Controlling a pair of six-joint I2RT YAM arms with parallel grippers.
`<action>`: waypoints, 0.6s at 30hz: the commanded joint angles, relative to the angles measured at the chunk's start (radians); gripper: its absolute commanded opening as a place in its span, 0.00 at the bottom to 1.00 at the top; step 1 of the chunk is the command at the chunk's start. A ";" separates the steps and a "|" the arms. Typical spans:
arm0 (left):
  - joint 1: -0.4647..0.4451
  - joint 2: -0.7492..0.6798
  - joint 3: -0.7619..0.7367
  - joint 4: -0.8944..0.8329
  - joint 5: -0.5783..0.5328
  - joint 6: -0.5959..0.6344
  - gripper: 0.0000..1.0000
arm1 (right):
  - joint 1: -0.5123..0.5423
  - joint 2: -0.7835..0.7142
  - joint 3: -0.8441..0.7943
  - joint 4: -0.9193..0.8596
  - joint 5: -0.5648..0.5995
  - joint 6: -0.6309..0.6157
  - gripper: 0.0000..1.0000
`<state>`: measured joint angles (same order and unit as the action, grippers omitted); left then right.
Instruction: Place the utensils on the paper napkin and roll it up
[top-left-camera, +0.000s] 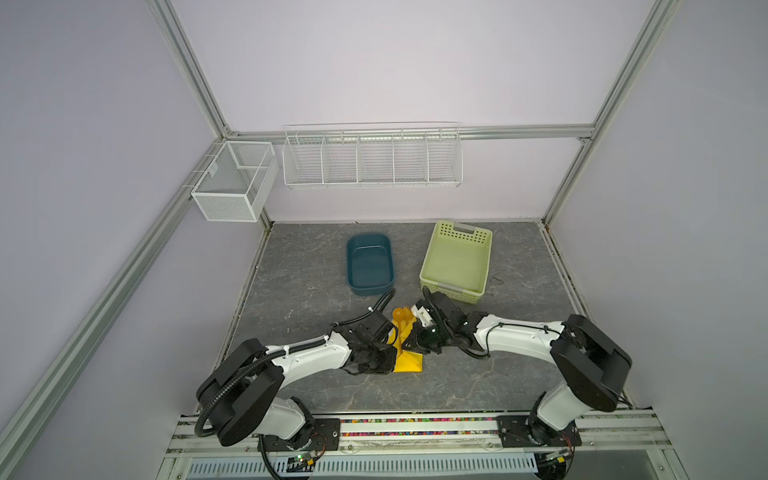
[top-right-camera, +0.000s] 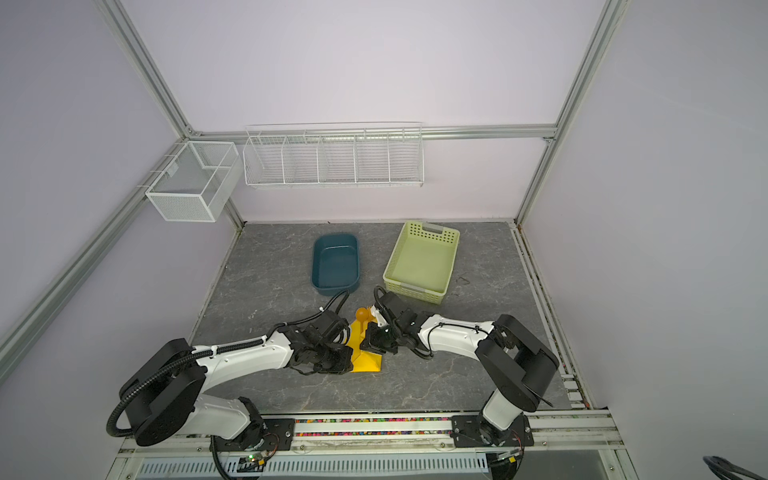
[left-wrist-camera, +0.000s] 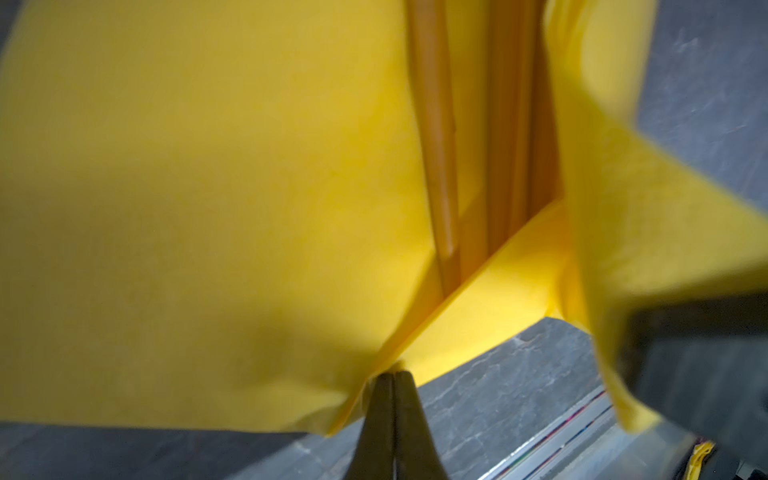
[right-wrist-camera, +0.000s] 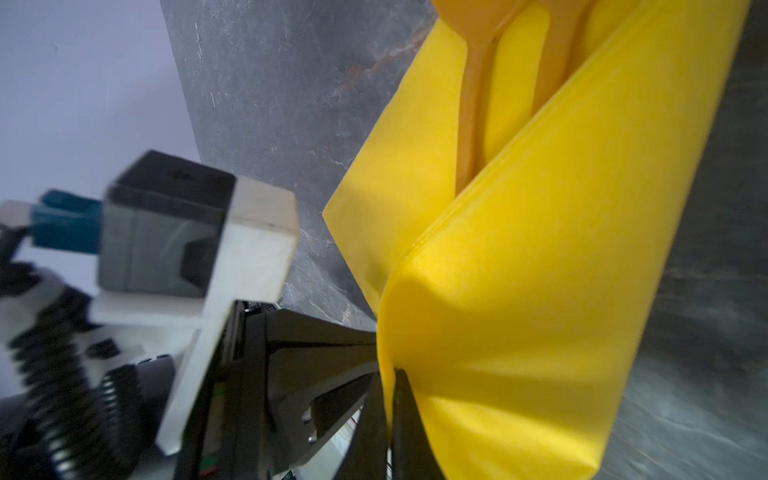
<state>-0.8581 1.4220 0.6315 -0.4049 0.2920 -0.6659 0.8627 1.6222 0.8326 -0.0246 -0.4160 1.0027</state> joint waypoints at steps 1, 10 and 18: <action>0.003 0.015 -0.010 0.008 -0.002 0.002 0.01 | 0.008 0.023 0.020 0.027 -0.006 0.023 0.07; 0.002 0.015 -0.016 0.017 -0.001 0.002 0.01 | 0.028 0.075 0.022 0.086 -0.018 0.047 0.07; 0.002 0.022 -0.016 0.024 0.008 0.002 0.00 | 0.038 0.122 0.021 0.147 -0.023 0.067 0.07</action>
<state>-0.8574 1.4250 0.6300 -0.3916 0.2989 -0.6651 0.8921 1.7256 0.8368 0.0799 -0.4278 1.0401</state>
